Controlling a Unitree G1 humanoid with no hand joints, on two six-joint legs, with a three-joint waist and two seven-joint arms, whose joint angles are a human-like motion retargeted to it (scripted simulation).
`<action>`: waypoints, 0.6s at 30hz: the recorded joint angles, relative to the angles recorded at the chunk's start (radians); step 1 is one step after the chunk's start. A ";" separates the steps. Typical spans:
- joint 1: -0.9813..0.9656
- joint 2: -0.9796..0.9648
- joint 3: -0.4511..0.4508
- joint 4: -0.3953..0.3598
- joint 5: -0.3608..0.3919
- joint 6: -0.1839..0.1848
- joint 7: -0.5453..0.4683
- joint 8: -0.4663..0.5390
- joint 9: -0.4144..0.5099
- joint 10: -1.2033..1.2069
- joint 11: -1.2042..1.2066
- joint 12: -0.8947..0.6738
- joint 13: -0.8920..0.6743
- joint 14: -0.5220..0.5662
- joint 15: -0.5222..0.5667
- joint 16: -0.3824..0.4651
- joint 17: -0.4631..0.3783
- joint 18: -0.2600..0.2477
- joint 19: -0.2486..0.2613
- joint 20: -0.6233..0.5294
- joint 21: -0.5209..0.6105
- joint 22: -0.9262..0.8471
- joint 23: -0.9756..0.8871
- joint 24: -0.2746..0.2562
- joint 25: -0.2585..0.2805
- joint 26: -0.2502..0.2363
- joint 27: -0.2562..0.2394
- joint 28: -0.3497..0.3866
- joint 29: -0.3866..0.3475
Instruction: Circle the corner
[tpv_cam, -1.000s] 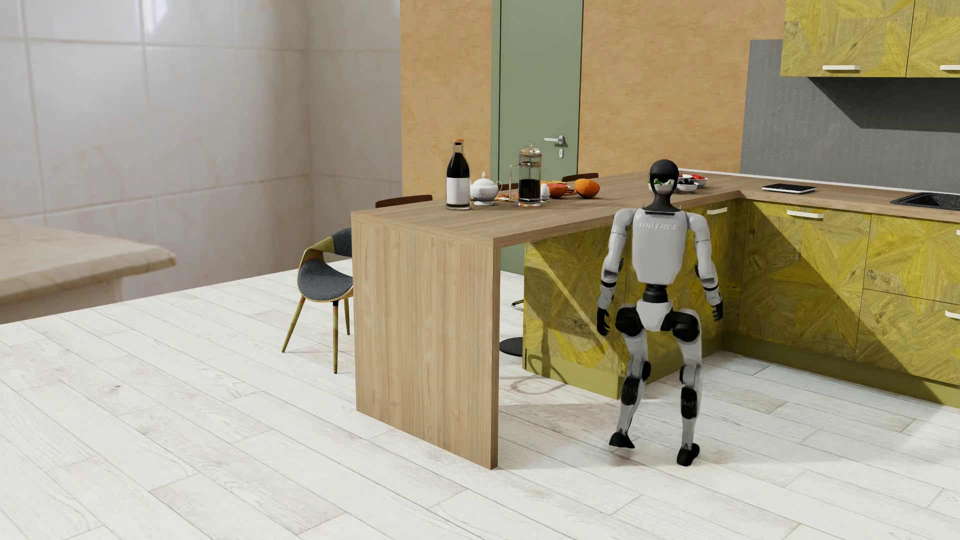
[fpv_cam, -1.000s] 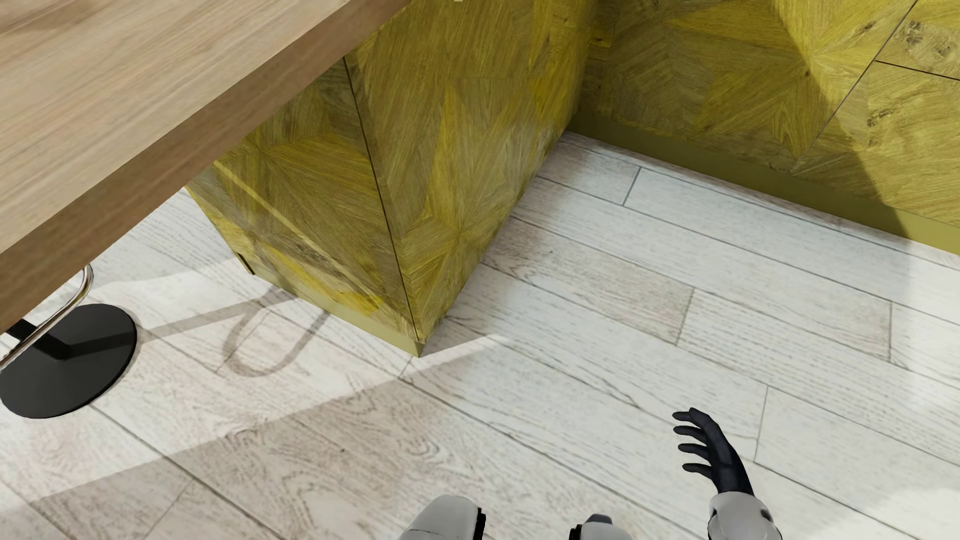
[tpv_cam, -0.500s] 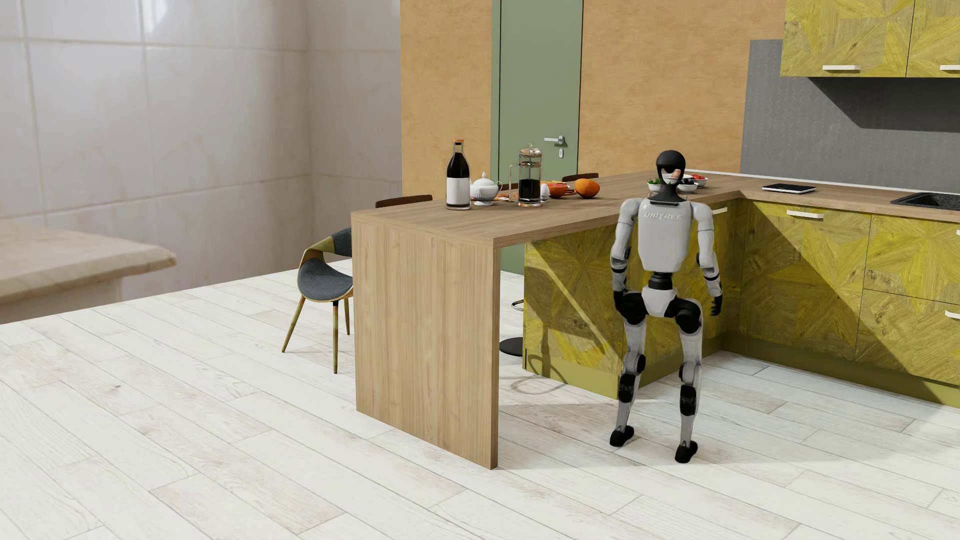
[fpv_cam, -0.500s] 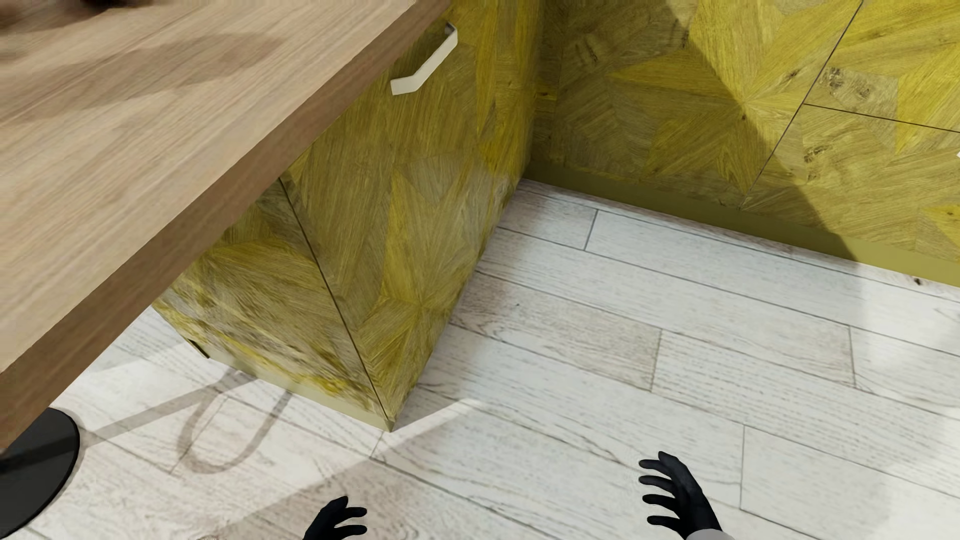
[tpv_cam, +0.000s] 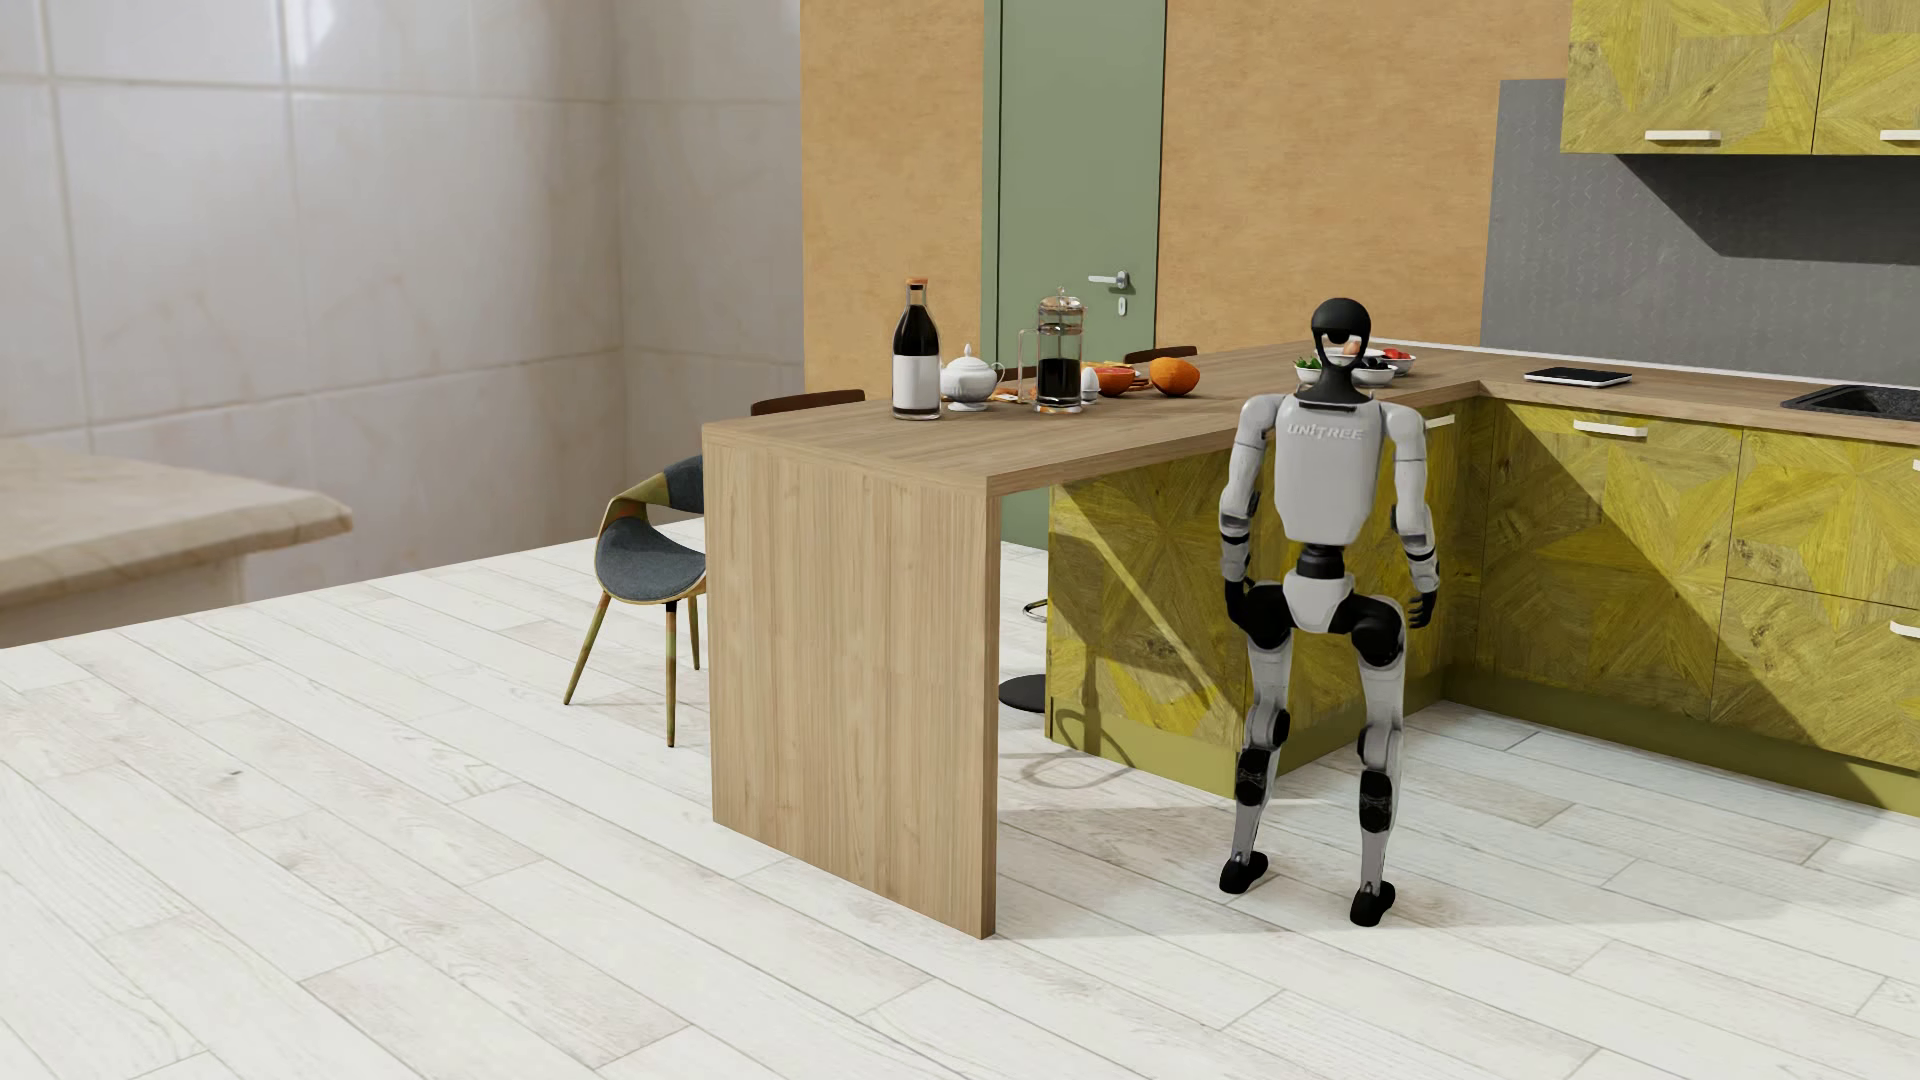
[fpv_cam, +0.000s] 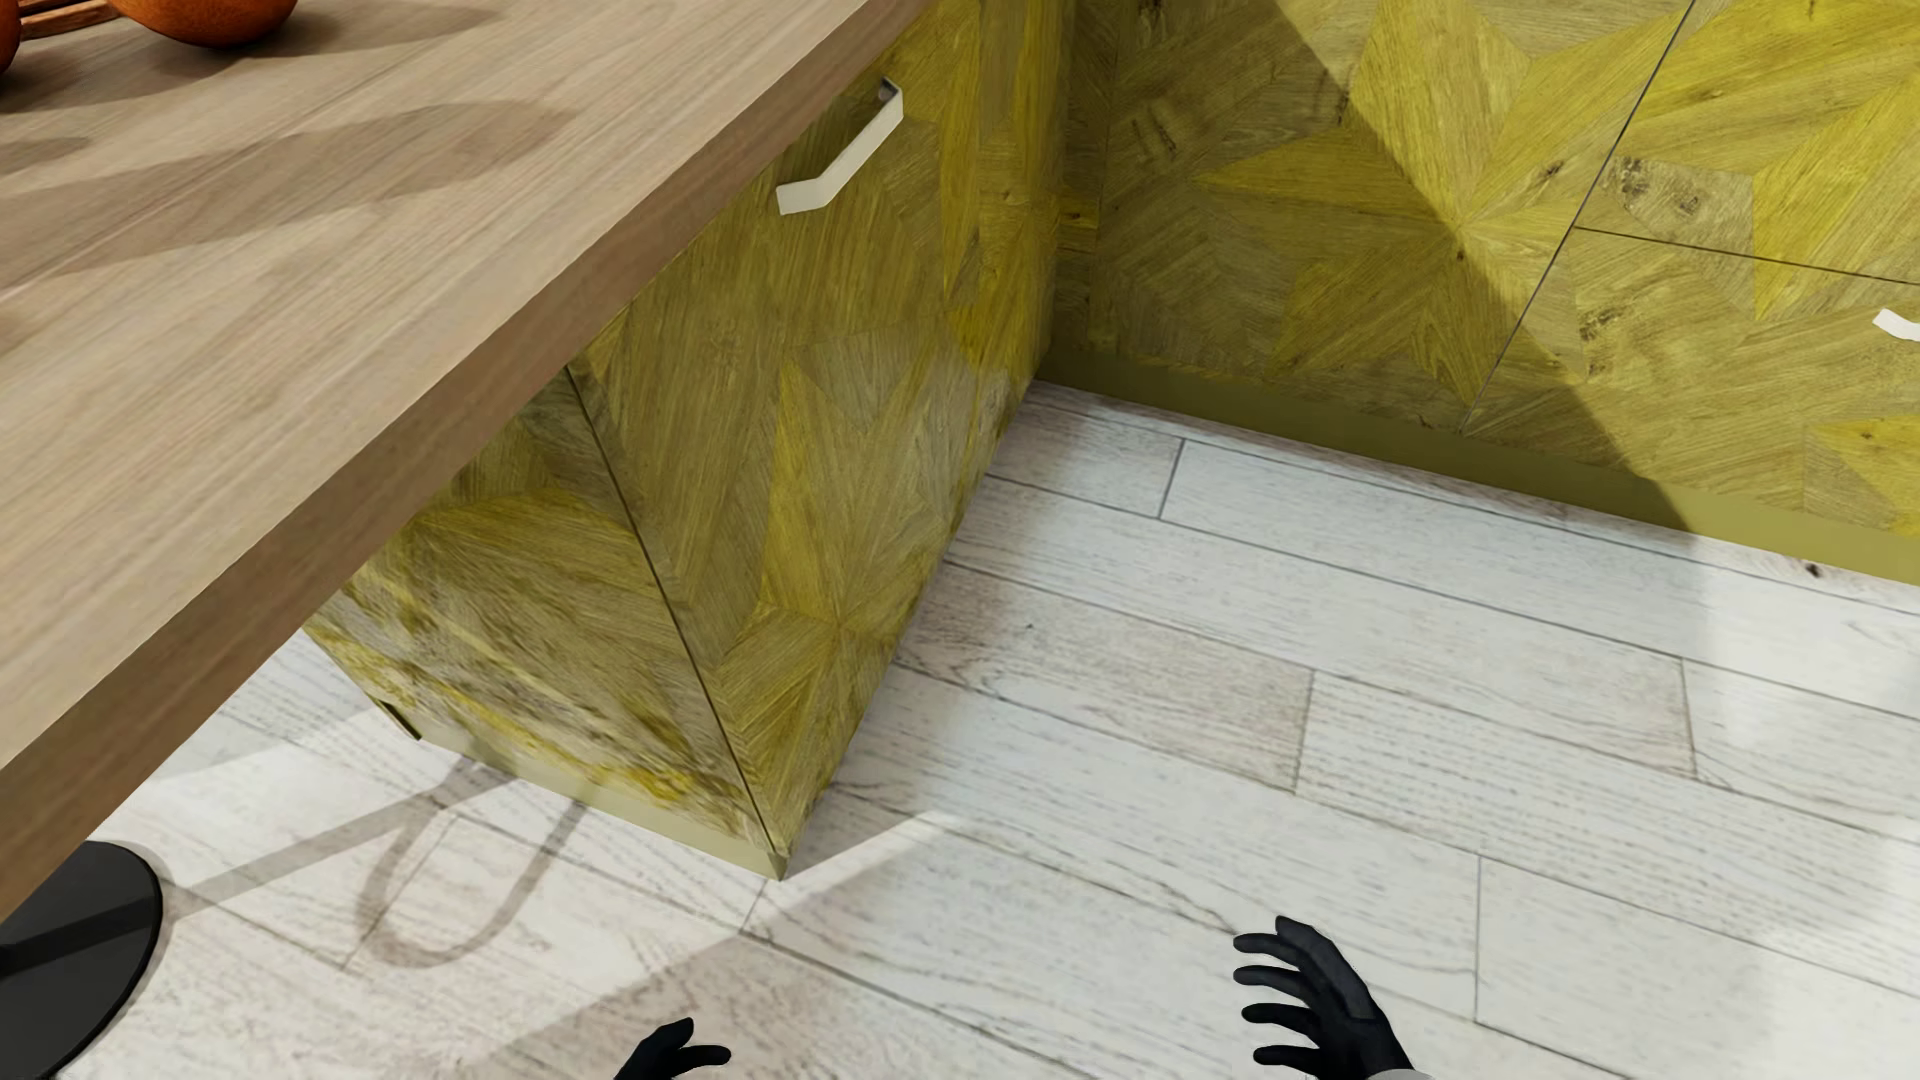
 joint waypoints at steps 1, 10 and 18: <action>-0.002 -0.003 -0.003 -0.002 -0.002 -0.008 -0.002 -0.001 0.004 -0.002 0.002 -0.007 0.013 0.004 0.001 0.008 -0.022 0.000 -0.001 -0.006 -0.007 0.003 0.000 -0.004 0.000 -0.013 0.000 0.009 0.005; -0.002 0.001 -0.010 -0.008 -0.010 -0.008 0.002 -0.001 -0.009 -0.015 -0.018 0.020 -0.006 0.013 0.012 0.022 0.001 0.008 0.008 0.009 -0.007 0.010 -0.004 0.007 -0.015 -0.021 -0.004 -0.013 -0.004; 0.000 0.003 -0.018 0.004 0.001 0.005 0.019 0.016 -0.011 0.003 -0.017 0.019 0.007 -0.005 0.011 -0.019 0.004 0.012 0.012 -0.001 -0.004 0.004 0.003 0.003 -0.018 -0.073 -0.011 0.045 -0.045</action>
